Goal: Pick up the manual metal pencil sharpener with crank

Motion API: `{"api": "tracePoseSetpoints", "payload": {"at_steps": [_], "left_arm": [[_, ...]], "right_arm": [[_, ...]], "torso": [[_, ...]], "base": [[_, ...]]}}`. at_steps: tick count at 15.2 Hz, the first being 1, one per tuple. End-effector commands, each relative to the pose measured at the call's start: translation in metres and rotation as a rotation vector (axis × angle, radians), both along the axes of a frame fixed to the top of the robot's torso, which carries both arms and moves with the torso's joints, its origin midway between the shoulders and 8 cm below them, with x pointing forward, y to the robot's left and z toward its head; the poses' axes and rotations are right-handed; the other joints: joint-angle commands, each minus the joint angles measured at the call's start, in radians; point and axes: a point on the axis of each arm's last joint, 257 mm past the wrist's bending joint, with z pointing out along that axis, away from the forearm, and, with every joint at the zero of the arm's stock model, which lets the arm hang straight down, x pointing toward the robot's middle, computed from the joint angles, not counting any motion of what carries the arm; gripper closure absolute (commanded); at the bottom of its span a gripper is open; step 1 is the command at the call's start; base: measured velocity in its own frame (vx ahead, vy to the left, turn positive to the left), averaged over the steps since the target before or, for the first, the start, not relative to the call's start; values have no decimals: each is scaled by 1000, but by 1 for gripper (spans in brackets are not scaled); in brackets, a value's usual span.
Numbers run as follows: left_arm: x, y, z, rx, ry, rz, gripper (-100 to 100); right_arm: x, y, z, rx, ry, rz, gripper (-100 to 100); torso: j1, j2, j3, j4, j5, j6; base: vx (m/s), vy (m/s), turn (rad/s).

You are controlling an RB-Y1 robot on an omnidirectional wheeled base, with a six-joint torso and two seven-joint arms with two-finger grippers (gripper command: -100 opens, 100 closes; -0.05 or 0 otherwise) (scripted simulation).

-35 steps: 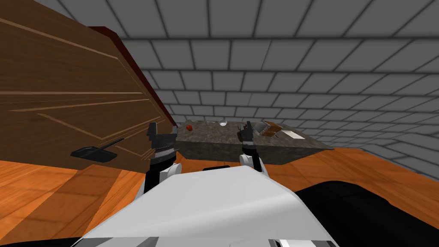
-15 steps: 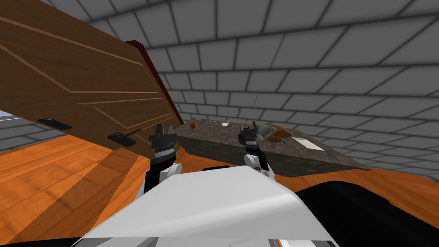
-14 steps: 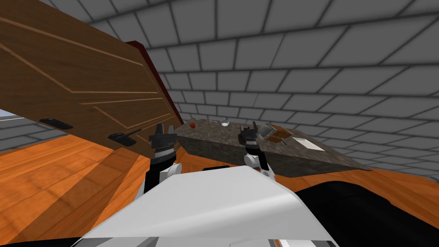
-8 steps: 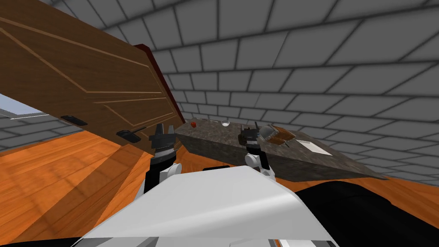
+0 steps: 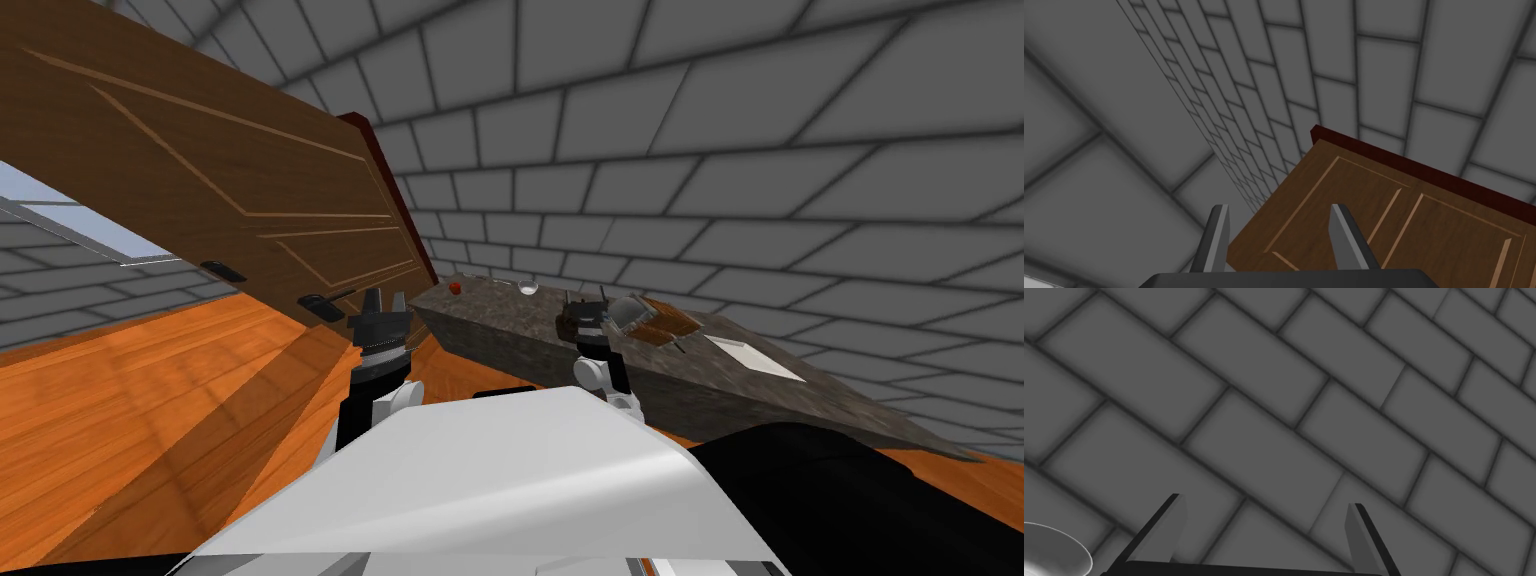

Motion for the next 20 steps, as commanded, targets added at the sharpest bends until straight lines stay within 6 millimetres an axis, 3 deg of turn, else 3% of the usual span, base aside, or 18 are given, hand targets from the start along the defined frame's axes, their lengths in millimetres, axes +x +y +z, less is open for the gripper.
{"api": "tracePoseSetpoints", "payload": {"at_steps": [1,20], "left_arm": [[0,0,0,0,0,0,0],[0,0,0,0,0,0,0]], "right_arm": [[1,-6,-2,52,-1,16,-100],[11,-59,-33,637,-52,189,-100]], "torso": [[0,0,0,0,0,0],[0,0,0,0,0,0]], "base": [[-25,-58,53],[-26,-61,109]]}}
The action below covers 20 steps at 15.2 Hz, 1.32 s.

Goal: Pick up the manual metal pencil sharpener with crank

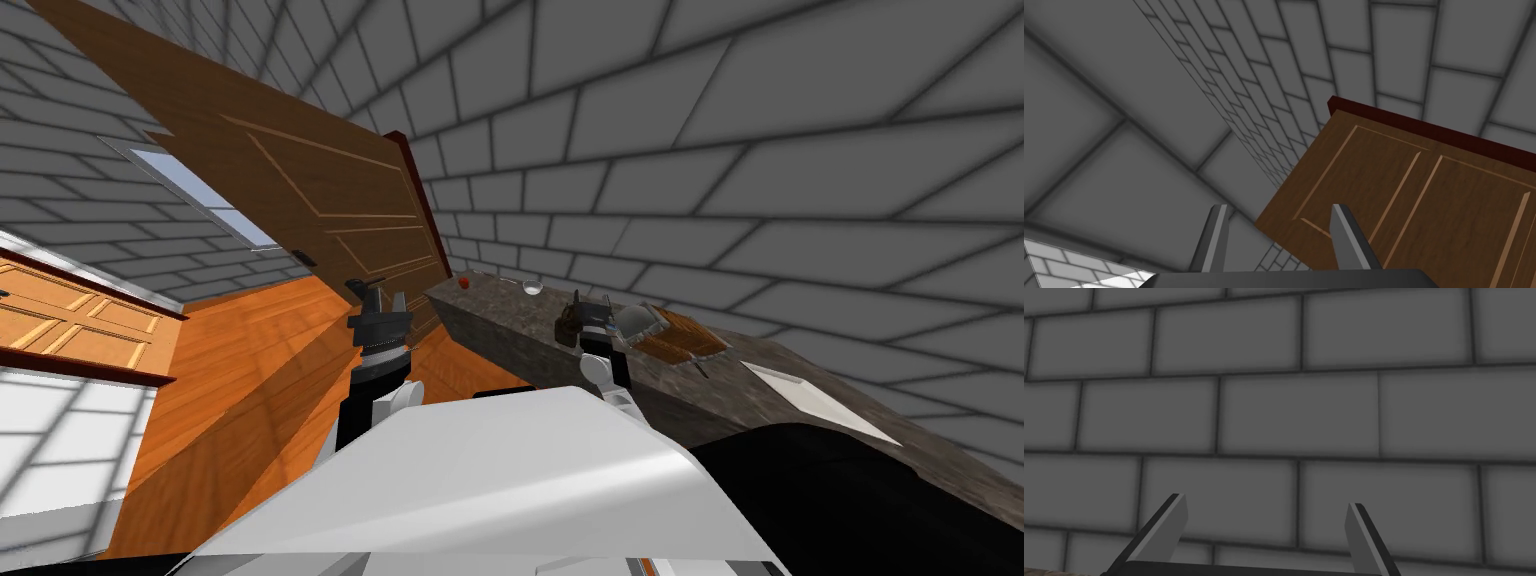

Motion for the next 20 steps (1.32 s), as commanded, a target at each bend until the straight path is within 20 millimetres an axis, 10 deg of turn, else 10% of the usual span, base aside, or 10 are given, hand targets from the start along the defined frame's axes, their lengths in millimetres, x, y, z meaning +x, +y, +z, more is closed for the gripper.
{"api": "tracePoseSetpoints", "payload": {"at_steps": [1,20], "left_arm": [[0,0,0,0,0,0,0],[0,0,0,0,0,0,0]], "right_arm": [[1,-7,-5,86,-15,22,-100],[10,-52,-60,691,-95,114,-100]], "torso": [[0,0,0,0,0,0],[0,0,0,0,0,0]], "base": [[-28,-71,151],[-34,-56,106]]}}
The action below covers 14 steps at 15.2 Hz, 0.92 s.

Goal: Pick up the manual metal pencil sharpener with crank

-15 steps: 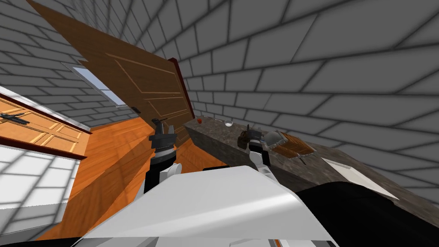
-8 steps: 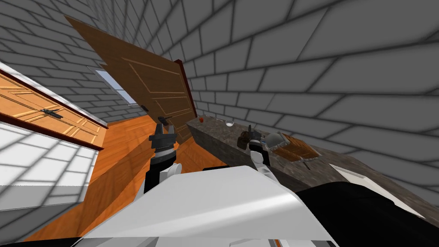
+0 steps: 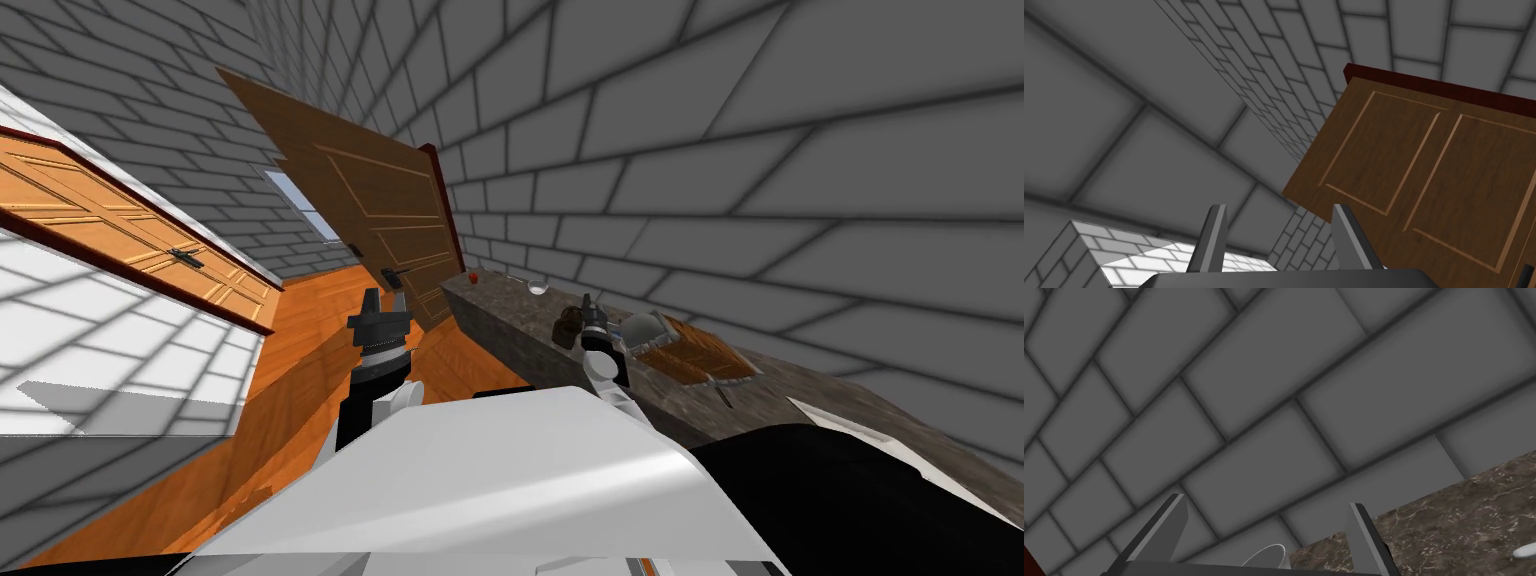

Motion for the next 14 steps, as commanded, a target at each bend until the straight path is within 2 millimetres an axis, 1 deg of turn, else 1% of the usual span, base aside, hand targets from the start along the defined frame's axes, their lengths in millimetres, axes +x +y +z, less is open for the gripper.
{"api": "tracePoseSetpoints", "payload": {"at_steps": [1,2,3,5,7,8,10,11,14], "left_arm": [[0,0,0,0,0,0,0],[0,0,0,0,0,0,0],[0,0,0,0,0,0,0],[0,0,0,0,0,0,0],[0,0,0,0,0,0,0],[0,0,0,0,0,0,0],[0,0,0,0,0,0,0],[0,0,0,0,0,0,0],[0,0,0,0,0,0,0]], "right_arm": [[1,-4,-9,81,-11,7,-100],[1,-4,-10,87,-10,8,-100],[2,-8,-16,152,-26,13,-100],[3,-12,-24,225,-37,16,-100],[3,-13,-30,263,-36,19,-100],[3,-16,-35,320,-51,21,-100],[4,-17,-39,346,-49,22,-100],[4,-20,-45,404,-63,23,-100],[5,-22,-56,493,-73,24,-100]], "torso": [[0,0,0,0,0,0],[0,0,0,0,0,0],[0,0,0,0,0,0],[0,0,0,0,0,0],[-1,0,0,0,0,0],[-1,0,0,0,0,0],[-1,-1,0,0,0,0],[0,-1,0,0,0,0],[0,0,0,0,0,0]], "base": [[-42,-63,136],[-32,-48,56],[-43,-47,124],[-48,-58,157],[-42,-64,83],[-30,-58,94],[-32,-46,85],[-36,-35,92],[-46,-50,129]]}}
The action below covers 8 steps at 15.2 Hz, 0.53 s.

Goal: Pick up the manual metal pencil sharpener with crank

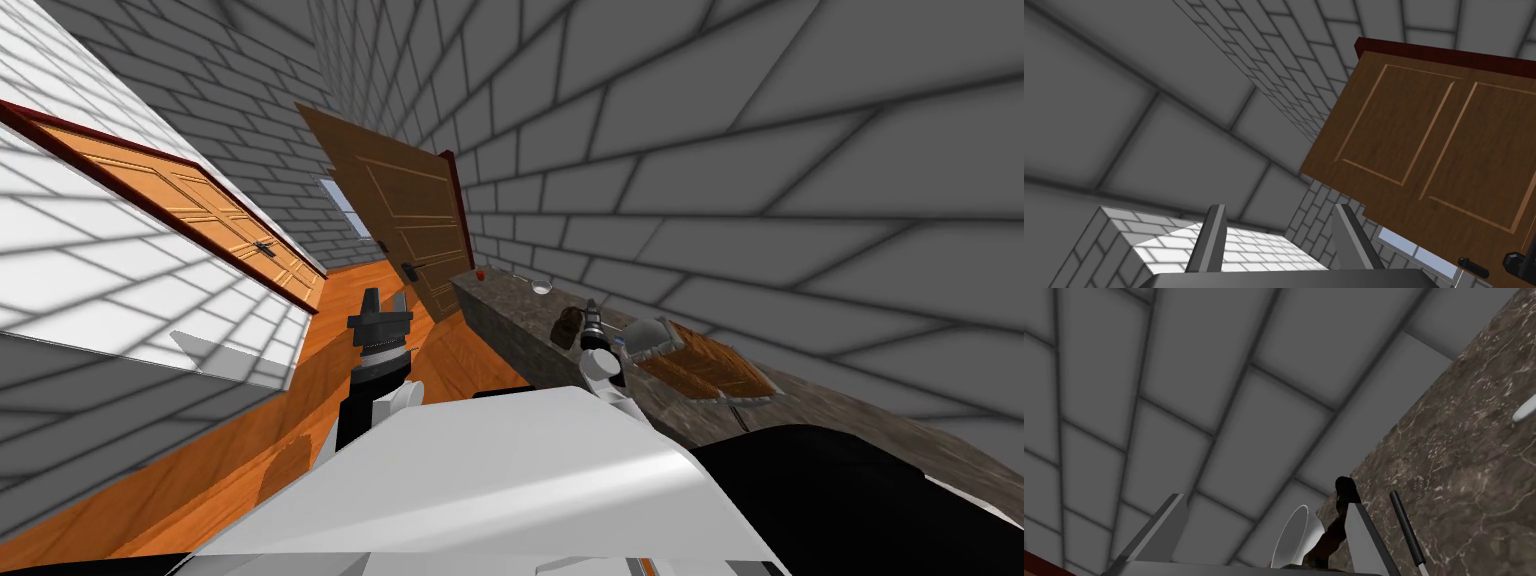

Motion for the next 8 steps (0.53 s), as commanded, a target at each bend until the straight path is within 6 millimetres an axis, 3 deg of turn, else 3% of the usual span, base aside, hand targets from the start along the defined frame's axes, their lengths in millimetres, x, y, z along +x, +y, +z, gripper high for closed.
{"api": "tracePoseSetpoints", "payload": {"at_steps": [1,8], "left_arm": [[0,0,0,0,0,0,0],[0,0,0,0,0,0,0]], "right_arm": [[0,-1,-4,41,-5,1,-100],[1,-6,-33,274,-39,-6,-100]], "torso": [[0,0,0,0,0,0],[0,0,0,0,0,0]], "base": [[-27,-37,24],[-38,-43,97]]}}
